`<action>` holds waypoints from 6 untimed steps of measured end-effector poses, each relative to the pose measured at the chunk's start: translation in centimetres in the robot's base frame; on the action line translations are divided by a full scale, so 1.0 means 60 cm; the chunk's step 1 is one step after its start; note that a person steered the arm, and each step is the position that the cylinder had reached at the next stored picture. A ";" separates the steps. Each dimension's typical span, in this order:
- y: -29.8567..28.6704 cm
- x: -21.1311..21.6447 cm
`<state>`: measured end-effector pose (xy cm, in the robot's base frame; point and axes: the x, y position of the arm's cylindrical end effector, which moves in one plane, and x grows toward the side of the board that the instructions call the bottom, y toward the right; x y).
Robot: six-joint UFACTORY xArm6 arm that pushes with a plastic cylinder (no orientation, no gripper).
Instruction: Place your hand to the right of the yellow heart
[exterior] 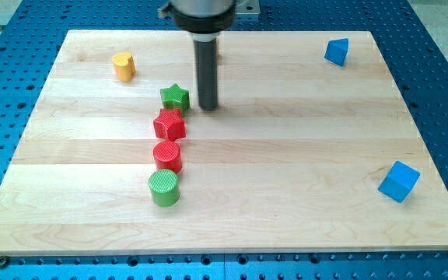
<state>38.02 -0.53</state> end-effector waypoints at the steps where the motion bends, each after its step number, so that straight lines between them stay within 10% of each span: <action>1: 0.020 -0.081; 6: -0.195 -0.162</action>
